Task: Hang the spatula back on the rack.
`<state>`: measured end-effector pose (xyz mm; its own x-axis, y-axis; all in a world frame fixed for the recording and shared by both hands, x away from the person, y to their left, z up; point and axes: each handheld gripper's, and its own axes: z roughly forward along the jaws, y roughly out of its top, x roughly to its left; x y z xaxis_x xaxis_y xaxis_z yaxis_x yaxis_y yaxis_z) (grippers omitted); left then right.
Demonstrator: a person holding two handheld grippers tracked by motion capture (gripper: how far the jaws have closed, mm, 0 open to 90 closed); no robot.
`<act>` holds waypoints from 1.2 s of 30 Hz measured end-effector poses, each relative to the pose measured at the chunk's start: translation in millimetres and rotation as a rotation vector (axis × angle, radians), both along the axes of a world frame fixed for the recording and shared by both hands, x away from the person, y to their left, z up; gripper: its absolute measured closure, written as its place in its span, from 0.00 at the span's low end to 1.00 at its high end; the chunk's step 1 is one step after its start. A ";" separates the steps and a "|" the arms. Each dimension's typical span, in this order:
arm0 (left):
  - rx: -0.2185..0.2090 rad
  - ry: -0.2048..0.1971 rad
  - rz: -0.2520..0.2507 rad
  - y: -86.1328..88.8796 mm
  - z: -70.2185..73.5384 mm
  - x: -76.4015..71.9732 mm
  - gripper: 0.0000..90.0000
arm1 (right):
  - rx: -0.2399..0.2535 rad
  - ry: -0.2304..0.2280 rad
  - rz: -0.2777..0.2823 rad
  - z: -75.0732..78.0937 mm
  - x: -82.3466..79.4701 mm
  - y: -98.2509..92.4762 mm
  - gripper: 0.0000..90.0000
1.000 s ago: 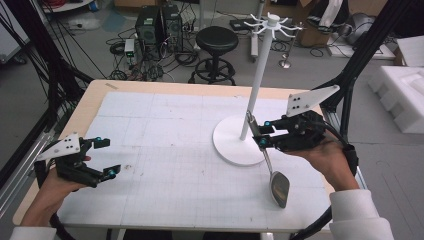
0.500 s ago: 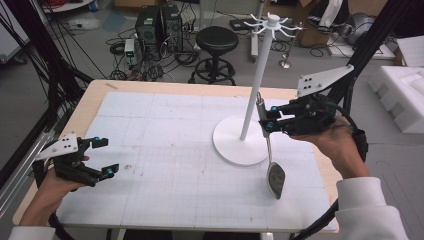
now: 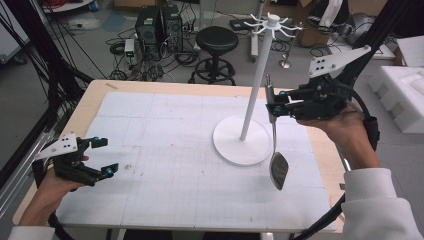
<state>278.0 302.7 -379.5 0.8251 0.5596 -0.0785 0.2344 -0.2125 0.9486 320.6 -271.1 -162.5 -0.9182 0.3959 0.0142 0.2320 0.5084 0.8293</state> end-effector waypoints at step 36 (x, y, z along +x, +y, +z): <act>-0.009 0.005 0.012 6.2 -1.3 0.3 0.02 | 0.012 -0.025 -0.136 40.4 26.7 -5.0 0.77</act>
<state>278.2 308.9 -380.8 0.8178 0.5688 -0.0878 0.2418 -0.2011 0.9493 347.4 -276.0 -122.1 -0.8560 0.5170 -0.0022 0.2778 0.4636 0.8414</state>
